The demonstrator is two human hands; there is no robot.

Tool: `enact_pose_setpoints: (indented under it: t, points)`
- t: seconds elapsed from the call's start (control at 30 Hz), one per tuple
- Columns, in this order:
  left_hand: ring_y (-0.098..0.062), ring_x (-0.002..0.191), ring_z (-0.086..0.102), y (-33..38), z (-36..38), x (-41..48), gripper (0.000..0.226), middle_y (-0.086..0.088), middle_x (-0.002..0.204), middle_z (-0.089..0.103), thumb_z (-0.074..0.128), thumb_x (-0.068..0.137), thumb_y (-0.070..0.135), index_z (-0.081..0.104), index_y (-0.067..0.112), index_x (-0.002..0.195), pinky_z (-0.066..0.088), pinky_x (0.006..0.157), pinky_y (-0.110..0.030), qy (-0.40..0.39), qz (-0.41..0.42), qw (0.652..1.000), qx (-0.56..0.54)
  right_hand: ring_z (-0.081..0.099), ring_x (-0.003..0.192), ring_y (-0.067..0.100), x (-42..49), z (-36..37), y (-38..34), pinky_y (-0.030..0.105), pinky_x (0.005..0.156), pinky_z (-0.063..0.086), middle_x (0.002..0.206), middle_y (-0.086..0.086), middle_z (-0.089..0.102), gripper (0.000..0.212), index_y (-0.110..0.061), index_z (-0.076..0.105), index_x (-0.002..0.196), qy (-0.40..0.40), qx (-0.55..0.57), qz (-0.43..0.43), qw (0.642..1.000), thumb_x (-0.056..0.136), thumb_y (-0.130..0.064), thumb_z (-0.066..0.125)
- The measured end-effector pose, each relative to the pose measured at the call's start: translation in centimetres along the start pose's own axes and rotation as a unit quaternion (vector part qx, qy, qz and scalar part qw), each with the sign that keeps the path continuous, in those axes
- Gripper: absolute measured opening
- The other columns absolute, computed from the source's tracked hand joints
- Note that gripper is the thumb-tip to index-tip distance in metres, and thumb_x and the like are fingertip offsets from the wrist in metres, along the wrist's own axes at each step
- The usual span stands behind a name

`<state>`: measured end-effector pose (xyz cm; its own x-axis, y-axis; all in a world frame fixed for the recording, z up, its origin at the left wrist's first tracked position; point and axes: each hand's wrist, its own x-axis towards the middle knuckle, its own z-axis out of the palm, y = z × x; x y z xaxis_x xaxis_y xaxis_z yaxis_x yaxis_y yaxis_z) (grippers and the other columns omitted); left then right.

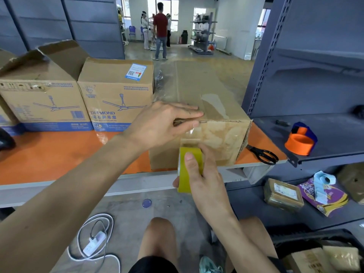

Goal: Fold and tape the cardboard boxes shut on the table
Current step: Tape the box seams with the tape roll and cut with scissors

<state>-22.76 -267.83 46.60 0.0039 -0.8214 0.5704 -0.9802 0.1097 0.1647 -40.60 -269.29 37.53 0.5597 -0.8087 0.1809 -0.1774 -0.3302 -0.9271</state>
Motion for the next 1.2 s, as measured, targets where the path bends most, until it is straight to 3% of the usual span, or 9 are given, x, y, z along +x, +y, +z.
enact_pose_setpoints:
  t: [0.07,0.13,0.23,0.4,0.5,0.7,0.83,1.03,1.2]
  points:
    - [0.001,0.126,0.058,0.2,0.0,0.2,0.029,0.019,0.133,0.066,0.059,0.099,0.049,0.07,0.041,0.126,0.052,0.098,-0.032,0.023,0.012,1.0,0.007,0.069,0.092,-0.004,-0.2,-0.2,0.1,0.011,0.085,0.046,0.094,-0.016,0.077,0.063,-0.044,0.024,0.152,0.002,0.011,-0.004,1.0,0.096,-0.07,0.033]
    - [-0.001,0.123,0.062,0.4,0.3,0.1,0.03,0.016,0.13,0.068,0.059,0.099,0.048,0.071,0.038,0.125,0.056,0.09,-0.034,0.044,0.036,0.998,0.028,0.059,0.109,-0.009,-0.4,-0.6,0.3,0.021,0.094,0.043,0.111,-0.043,0.061,0.072,-0.044,0.026,0.154,0.011,0.0,-0.012,1.0,0.09,-0.076,0.03]
    - [-0.007,0.123,0.064,0.1,1.4,-0.7,0.032,0.012,0.133,0.067,0.058,0.102,0.044,0.07,0.033,0.13,0.06,0.084,-0.038,0.085,0.077,0.99,0.087,0.041,0.095,-0.036,-0.5,-1.1,0.4,0.011,0.081,0.035,0.085,-0.066,0.04,0.077,-0.036,0.028,0.157,0.009,-0.02,-0.013,1.0,0.089,-0.074,0.03]
    - [-0.019,0.12,0.067,-0.5,2.3,-1.0,0.039,0.004,0.135,0.066,0.057,0.104,0.044,0.068,0.022,0.134,0.062,0.074,-0.043,0.105,0.126,0.973,0.16,0.052,0.112,-0.001,0.0,-3.0,-0.5,0.019,0.087,0.039,0.119,-0.037,0.055,0.064,-0.034,0.045,0.146,0.063,-0.08,-0.09,0.991,0.093,-0.068,0.031]
    - [-0.022,0.121,0.067,-0.6,2.4,-1.2,0.051,0.002,0.141,0.063,0.062,0.099,0.051,0.063,0.019,0.14,0.062,0.075,-0.044,0.079,0.126,0.974,0.17,0.058,0.094,0.0,1.7,-4.6,-0.8,0.01,0.074,0.042,0.108,-0.019,0.066,0.044,-0.031,0.055,0.135,0.113,-0.123,-0.148,0.975,0.103,-0.055,0.037]
    - [-0.018,0.124,0.064,-0.4,1.7,-0.8,0.049,0.003,0.137,0.066,0.064,0.095,0.048,0.067,0.018,0.134,0.061,0.083,-0.04,0.073,0.121,0.98,0.138,0.063,0.082,0.005,3.6,-9.2,3.7,0.016,0.068,0.044,0.082,-0.018,0.066,0.028,-0.038,0.062,0.104,0.146,-0.155,-0.135,0.968,0.105,-0.042,0.035]
    - [-0.016,0.125,0.063,-0.5,2.0,-0.8,0.04,0.004,0.139,0.064,0.059,0.101,0.041,0.066,0.02,0.136,0.06,0.087,-0.039,0.087,0.132,0.977,0.144,0.068,0.086,0.024,6.1,-14.7,8.0,0.034,0.075,0.049,0.09,-0.005,0.071,0.03,-0.025,0.06,0.096,0.169,-0.243,-0.064,0.953,0.097,0.001,0.045]
    - [-0.015,0.13,0.059,-0.4,1.9,-1.0,0.049,0.004,0.144,0.06,0.065,0.097,0.043,0.062,0.021,0.14,0.055,0.097,-0.035,0.07,0.125,0.979,0.146,0.05,0.112,0.04,10.1,-18.1,9.8,0.053,0.094,0.048,0.12,0.021,0.054,0.046,-0.001,0.063,0.125,0.073,-0.453,-0.04,0.888,0.082,0.013,0.058]
    - [-0.018,0.136,0.054,0.1,1.4,-1.5,0.059,0.001,0.149,0.055,0.07,0.093,0.043,0.057,0.017,0.145,0.041,0.108,-0.028,0.032,0.109,0.983,0.145,0.046,0.111,0.039,12.1,-18.6,9.8,0.045,0.097,0.043,0.123,0.02,0.053,0.047,-0.009,0.06,0.134,0.022,-0.554,0.002,0.832,0.087,-0.001,0.059]
